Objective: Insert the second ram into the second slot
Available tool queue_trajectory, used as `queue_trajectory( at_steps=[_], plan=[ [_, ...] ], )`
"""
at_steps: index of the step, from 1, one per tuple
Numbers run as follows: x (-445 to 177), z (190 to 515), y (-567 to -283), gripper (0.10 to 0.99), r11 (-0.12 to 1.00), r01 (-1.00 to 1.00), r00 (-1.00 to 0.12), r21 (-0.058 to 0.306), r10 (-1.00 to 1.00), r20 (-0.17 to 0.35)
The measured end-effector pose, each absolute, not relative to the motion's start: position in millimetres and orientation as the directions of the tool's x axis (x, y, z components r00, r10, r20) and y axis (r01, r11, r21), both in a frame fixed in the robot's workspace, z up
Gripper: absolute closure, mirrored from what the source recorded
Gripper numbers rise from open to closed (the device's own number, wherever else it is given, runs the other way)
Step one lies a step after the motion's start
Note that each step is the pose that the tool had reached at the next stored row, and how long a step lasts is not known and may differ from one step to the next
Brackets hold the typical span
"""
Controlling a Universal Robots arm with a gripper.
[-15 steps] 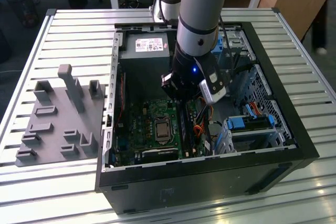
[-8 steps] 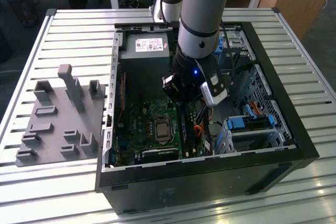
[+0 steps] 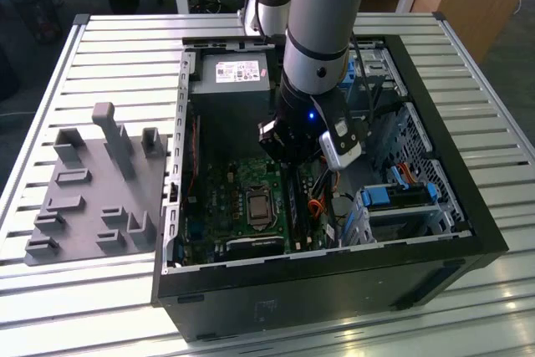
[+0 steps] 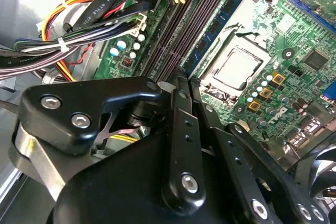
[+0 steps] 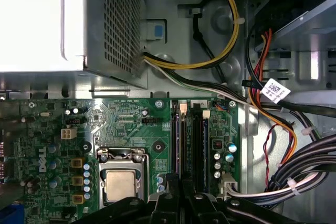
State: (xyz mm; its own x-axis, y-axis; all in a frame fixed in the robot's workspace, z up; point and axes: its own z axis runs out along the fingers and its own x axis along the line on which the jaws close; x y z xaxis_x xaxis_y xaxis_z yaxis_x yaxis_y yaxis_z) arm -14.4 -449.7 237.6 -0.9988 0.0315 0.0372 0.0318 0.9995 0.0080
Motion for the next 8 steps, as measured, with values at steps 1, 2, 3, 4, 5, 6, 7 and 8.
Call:
queue_trajectory(
  at_steps=[1, 2, 3, 4, 5, 6, 7, 8],
  plan=[
    [-14.4, 237.4, -450.2, 0.949, 0.999, 0.032, -0.999, 0.008, 0.031, 0.037],
    [-14.4, 237.3, -450.9, 0.949, 0.999, 0.032, -0.999, 0.008, 0.031, 0.037],
    [-14.4, 237.1, -451.4, 0.949, 0.999, 0.032, -0.999, 0.008, 0.032, 0.037],
    [-14.4, 236.8, -451.7, 0.949, 0.999, 0.032, -0.999, 0.008, 0.032, 0.037],
    [-14.4, 236.4, -452.0, 0.949, 0.999, 0.032, -0.999, 0.008, 0.032, 0.037],
    [-14.3, 236.0, -452.2, 0.949, 0.999, 0.032, -0.999, 0.008, 0.032, 0.037],
    [-14.2, 235.6, -452.3, 0.949, 0.999, 0.032, -0.999, 0.008, 0.032, 0.037],
    [-14.1, 235.2, -452.3, 0.949, 0.999, 0.032, -0.999, 0.008, 0.031, 0.037]
  ],
)
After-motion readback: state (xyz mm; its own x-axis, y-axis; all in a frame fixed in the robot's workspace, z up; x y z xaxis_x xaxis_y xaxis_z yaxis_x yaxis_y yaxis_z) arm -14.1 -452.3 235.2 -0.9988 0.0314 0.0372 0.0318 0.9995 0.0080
